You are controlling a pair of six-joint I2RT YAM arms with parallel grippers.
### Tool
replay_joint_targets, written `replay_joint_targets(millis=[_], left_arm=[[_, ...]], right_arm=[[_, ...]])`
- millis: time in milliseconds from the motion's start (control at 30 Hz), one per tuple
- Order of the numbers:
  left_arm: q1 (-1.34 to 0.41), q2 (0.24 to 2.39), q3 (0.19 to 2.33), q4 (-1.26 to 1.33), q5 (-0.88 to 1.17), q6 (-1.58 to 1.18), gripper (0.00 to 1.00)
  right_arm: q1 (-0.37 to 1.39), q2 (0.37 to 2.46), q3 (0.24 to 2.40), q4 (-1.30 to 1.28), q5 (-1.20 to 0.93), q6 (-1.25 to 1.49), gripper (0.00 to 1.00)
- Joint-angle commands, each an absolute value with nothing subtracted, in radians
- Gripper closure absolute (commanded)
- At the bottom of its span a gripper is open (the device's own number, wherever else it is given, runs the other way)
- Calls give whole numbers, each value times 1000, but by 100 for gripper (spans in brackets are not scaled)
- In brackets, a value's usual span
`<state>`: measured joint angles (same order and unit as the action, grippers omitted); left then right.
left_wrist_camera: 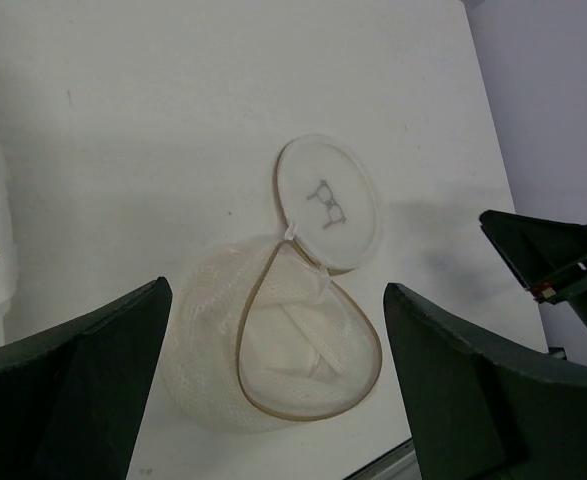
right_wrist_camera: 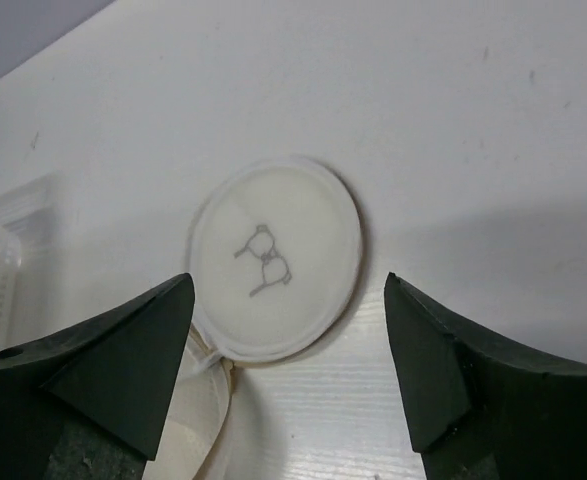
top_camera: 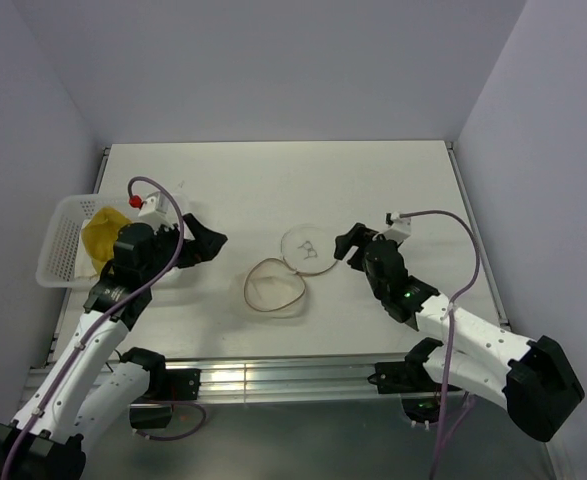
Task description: Place the bra in the laundry bag and zip it closed
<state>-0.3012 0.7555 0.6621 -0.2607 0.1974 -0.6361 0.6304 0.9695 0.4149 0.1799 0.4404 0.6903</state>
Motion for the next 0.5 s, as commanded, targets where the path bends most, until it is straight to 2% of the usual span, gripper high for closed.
replay_joint_targets(millis=[0,167,300,333,400,467], left_arm=[[-305,745,736,-264,98,-608,6],[-305,767,776,-311,6,-598,10],[-304,785,798,-339,-168,-615,12],[-302,798,798,-339,-270,-620,13],[-249,821,793,-299,-324,-663,14],[-102,889,808,-258,-224,-681,19]], right_arm=[[627,901,502,97,592,640,16],[630,844,482,211,367,546,18],[661,951,535,189,272,497,20],[664,960,538,198,267,489,20],[670,982,526,225,244,483,21],[673,994,525,235,216,485,21]])
